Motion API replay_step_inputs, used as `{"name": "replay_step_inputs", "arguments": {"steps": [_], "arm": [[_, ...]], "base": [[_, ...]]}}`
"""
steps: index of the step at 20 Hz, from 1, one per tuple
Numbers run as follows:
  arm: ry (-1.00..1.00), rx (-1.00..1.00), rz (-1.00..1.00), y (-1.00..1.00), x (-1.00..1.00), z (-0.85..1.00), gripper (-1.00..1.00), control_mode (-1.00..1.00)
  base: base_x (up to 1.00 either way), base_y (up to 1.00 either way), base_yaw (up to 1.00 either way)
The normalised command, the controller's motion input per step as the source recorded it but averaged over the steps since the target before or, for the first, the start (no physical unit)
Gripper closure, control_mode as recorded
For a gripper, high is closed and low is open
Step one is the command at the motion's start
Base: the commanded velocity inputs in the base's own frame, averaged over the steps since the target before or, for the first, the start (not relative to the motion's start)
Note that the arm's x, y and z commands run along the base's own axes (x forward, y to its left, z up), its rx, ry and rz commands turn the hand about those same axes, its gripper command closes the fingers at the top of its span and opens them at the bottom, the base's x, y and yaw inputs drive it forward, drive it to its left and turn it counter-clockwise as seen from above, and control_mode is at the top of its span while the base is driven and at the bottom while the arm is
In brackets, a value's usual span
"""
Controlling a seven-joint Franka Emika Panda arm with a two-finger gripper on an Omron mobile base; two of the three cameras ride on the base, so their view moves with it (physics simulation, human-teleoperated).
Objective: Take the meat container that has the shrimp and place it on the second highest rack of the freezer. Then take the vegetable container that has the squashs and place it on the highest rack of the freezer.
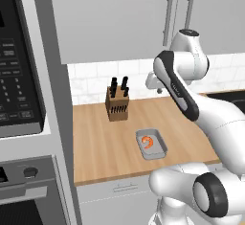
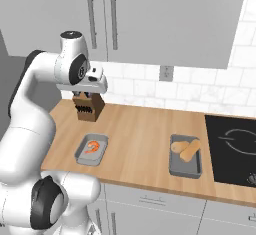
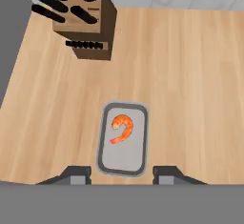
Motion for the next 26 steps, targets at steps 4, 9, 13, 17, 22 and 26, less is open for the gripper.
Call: {"name": "replay_step_inputs", "arguments": {"steps": [4,9,13,17,22,26], "arm": [[0.00,0.02,-0.17,-0.13,-0.10,-0.01,-1.00,-1.00],[0.13,0.12,-0.31,-0.89,-0.20,-0.11,-1.00,-1.00],[0.16,0.17,-0.38,-1.00,-0.39,-0.33,-1.00,-1.00],[0.15,0.18,-0.35,-1.00,-0.43,-0.51,-1.00,-1.00],[0.09,0.02,-0.41,-1.00,-0.52,-0.71,-1.00,-1.00],[0.07,0.00,-0.52,-1.00,-0.27,-0.77,-1.00,-1.00]], "base": [[0.00,0.00,0.00],[0.00,0.00,0.00],[0.00,0.00,0.00],[0.00,0.00,0.00],[0.00,0.00,0.00],[0.00,0.00,0.00]]}}
